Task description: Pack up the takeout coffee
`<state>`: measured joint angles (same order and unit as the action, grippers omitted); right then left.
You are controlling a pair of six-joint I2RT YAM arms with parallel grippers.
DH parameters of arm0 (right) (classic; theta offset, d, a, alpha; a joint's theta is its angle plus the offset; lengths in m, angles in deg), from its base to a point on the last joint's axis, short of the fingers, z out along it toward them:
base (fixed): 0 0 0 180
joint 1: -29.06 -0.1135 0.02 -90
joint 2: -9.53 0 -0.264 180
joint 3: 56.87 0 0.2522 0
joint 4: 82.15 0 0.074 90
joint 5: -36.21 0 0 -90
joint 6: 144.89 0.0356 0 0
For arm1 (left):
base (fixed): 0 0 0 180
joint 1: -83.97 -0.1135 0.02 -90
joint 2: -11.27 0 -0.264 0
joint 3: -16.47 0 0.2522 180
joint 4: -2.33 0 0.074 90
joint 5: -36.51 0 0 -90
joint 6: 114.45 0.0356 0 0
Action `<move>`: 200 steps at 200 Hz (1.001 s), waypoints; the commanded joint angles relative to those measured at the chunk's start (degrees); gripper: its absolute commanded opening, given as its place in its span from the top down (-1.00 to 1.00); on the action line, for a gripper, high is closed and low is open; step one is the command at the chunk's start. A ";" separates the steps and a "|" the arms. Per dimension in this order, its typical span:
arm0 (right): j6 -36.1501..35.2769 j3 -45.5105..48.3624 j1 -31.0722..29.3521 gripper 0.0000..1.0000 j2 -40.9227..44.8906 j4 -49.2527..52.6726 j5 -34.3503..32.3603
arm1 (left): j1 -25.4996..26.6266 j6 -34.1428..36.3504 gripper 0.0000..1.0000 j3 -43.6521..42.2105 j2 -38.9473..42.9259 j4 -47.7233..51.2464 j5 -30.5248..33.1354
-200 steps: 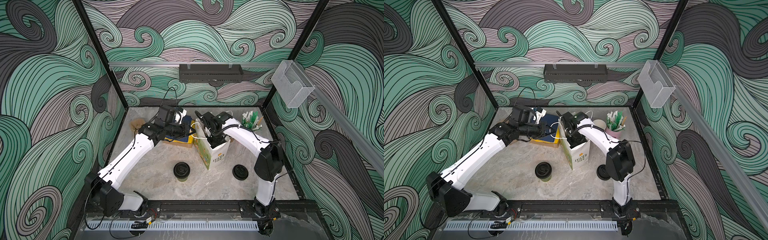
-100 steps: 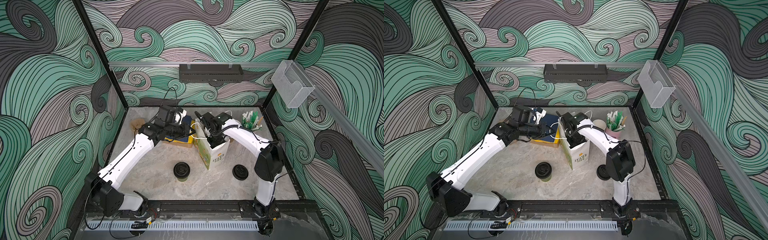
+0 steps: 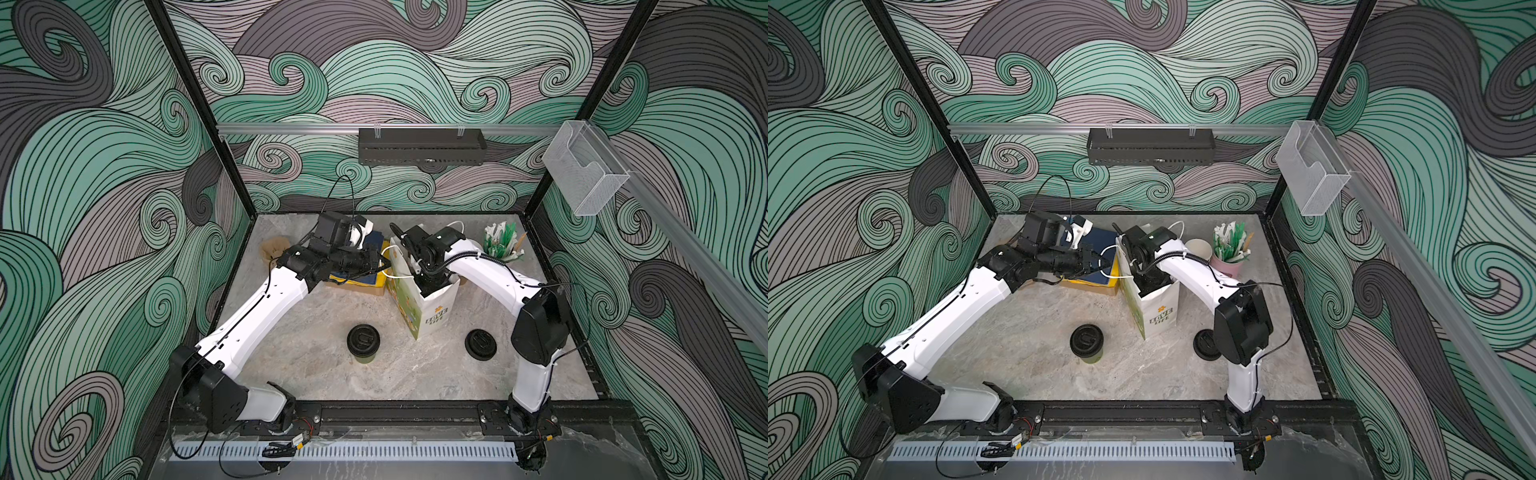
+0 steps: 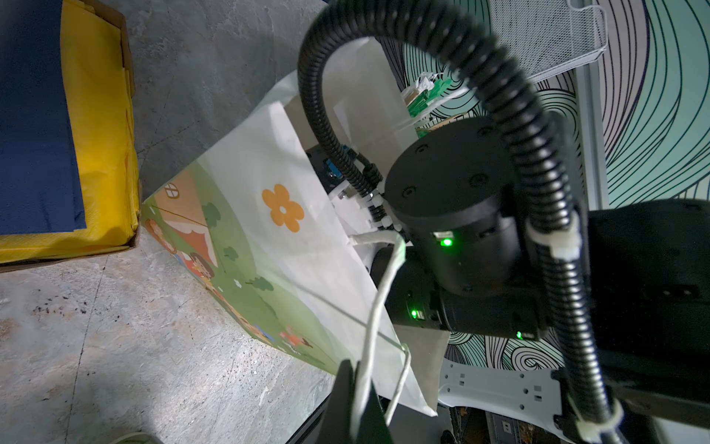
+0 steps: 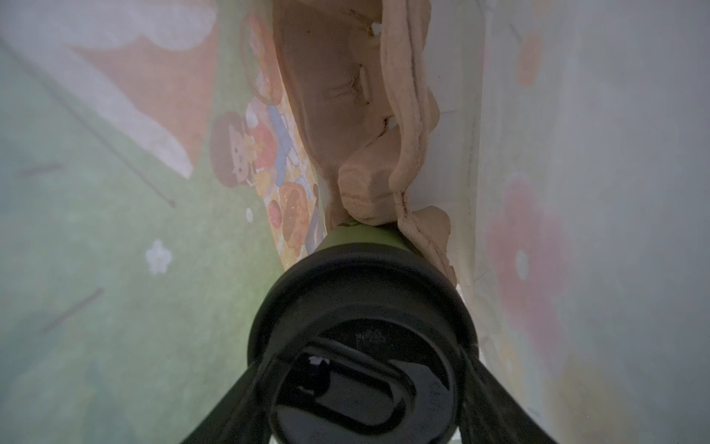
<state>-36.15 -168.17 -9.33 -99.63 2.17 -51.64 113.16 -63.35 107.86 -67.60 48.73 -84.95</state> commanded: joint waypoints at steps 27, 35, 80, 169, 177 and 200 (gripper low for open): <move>0.49 6.37 0.87 -0.18 -7.29 -2.83 -10.91 | -0.27 1.54 1.00 1.68 0.64 1.08 0.44; 0.53 6.60 0.99 -0.18 -7.33 -2.85 -11.32 | -0.27 1.54 1.00 1.75 0.62 1.13 0.44; 0.33 6.90 1.13 -0.18 -8.42 -3.19 -11.34 | -0.27 1.58 1.00 1.97 0.43 1.15 0.35; 0.23 9.94 1.09 -0.18 -8.25 -3.64 -10.75 | -0.25 1.37 1.00 1.83 0.39 0.84 0.44; 0.24 10.16 1.06 -0.18 -8.17 -3.60 -10.61 | -0.27 1.37 1.00 1.96 0.44 0.84 0.43; 0.50 10.61 0.90 -0.18 -7.43 -3.48 -10.46 | -0.27 1.36 1.00 1.93 0.52 0.76 0.44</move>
<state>-35.16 -165.17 -9.33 -98.56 -2.18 -53.82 113.16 -63.00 107.88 -67.60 49.08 -84.93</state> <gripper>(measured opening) 0.672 0.048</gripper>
